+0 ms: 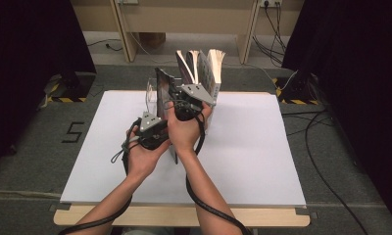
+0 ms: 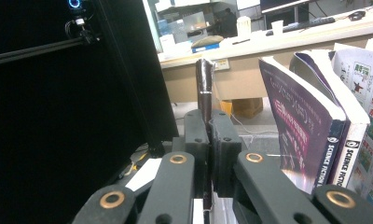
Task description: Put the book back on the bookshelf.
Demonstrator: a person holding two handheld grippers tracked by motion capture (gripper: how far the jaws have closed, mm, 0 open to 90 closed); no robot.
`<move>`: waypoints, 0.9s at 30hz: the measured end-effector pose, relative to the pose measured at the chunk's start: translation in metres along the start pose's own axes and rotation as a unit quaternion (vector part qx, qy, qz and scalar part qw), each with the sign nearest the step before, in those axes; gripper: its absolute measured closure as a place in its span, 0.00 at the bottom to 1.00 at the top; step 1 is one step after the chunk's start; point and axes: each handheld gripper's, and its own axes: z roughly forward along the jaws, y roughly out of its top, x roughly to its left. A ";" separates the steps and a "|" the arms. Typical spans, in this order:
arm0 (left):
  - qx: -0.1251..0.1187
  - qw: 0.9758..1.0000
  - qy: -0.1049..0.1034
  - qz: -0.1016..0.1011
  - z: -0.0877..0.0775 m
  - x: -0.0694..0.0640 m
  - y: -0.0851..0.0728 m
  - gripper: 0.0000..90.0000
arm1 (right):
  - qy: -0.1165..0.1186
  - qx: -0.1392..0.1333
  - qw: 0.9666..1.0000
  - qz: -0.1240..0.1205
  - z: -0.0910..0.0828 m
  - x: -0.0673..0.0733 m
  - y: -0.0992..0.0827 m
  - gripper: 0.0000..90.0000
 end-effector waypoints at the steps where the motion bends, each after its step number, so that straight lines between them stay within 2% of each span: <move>1: -0.001 1.000 0.000 -0.001 0.001 0.000 0.000 0.57 | 0.001 0.000 1.000 0.001 0.000 0.000 0.000 0.97; 9: -0.004 1.000 0.013 -0.005 0.005 -0.001 -0.002 0.65 | 0.006 0.003 1.000 0.001 -0.001 0.002 0.000 0.97; 12: -0.004 1.000 0.020 0.002 0.004 -0.004 -0.003 0.70 | 0.011 0.006 1.000 0.002 -0.001 0.004 -0.001 0.97; 18: -0.004 0.999 0.040 -0.018 -0.003 -0.004 -0.006 0.85 | 0.023 0.015 1.000 -0.004 -0.001 0.009 -0.002 0.97; 23: -0.014 0.998 0.052 -0.034 -0.009 -0.001 -0.012 0.93 | 0.034 0.021 0.999 -0.006 -0.002 0.011 -0.002 0.97; 27: -0.020 0.997 0.057 -0.045 -0.011 0.002 -0.015 0.96 | 0.038 0.023 0.998 -0.034 -0.001 0.015 -0.002 0.92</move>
